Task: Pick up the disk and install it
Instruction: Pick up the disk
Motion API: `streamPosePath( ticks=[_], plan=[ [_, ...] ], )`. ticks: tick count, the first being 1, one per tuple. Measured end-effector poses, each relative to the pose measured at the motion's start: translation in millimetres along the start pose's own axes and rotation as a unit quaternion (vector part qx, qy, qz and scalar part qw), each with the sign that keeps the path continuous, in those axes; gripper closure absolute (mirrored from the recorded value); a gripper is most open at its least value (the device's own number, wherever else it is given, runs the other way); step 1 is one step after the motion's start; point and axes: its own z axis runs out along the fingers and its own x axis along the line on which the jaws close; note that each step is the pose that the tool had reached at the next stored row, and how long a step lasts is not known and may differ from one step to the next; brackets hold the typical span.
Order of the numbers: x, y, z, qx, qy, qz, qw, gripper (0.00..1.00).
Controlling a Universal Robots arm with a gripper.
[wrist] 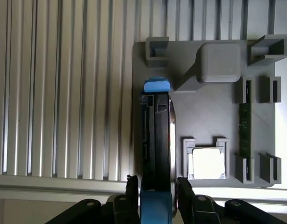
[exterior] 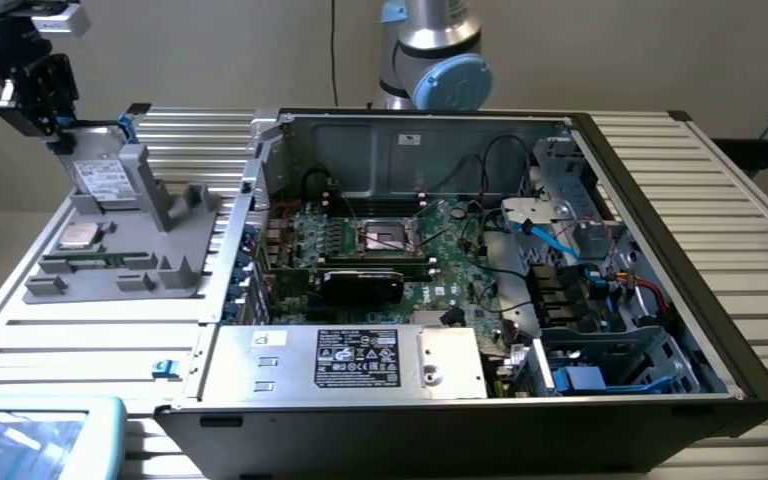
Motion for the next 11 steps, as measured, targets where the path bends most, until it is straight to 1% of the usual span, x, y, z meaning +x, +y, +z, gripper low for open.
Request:
streamPosePath(
  ticks=[3, 4, 11],
  plan=[
    [-0.1, 0.0, 0.2, 0.0, 0.0, 0.0, 1.0, 0.56],
    [-0.1, 0.0, 0.2, 0.0, 0.0, 0.0, 1.0, 0.63],
    [-0.3, 0.0, 1.0, 0.0, 0.0, 0.0, 1.0, 0.63]
  ],
)
